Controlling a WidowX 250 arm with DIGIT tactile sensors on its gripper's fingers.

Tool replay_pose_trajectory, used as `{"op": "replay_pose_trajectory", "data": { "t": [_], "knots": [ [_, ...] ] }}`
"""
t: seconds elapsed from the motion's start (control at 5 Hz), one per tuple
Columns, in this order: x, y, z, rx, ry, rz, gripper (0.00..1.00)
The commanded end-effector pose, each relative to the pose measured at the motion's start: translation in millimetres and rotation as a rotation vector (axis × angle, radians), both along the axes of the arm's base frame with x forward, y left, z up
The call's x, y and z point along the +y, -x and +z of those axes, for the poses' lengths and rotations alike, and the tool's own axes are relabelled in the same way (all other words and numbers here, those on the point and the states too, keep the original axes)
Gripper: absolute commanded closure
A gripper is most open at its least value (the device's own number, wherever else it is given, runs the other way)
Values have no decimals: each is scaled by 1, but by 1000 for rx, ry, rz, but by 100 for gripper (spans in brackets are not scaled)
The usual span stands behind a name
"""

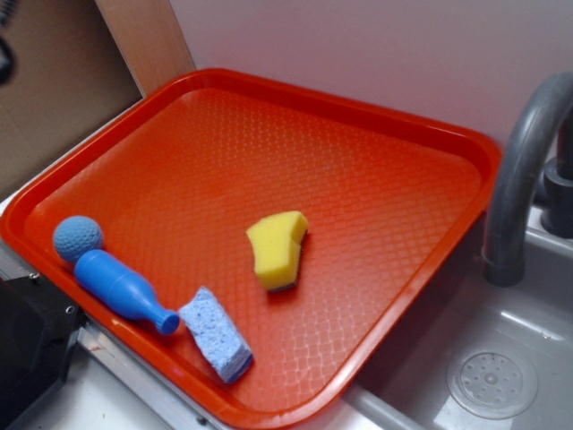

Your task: Grab the blue ball.

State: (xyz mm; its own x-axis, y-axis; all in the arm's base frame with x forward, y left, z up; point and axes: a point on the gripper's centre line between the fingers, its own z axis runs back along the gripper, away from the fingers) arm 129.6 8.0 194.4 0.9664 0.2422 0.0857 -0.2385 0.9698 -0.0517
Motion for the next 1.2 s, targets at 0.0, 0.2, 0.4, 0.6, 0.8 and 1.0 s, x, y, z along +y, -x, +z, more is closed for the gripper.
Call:
{"op": "replay_pose_trajectory", "data": {
  "t": [0.0,0.2,0.4,0.6,0.8,1.0],
  "knots": [
    [24,6,-74,10,-23,118,0],
    [23,14,-106,37,-77,114,0],
    [28,6,-122,14,-101,43,0],
    [39,-1,-136,-35,-34,114,0],
    [45,-5,-152,24,29,116,0],
    [50,1,-160,94,37,144,0]
  ]
}}
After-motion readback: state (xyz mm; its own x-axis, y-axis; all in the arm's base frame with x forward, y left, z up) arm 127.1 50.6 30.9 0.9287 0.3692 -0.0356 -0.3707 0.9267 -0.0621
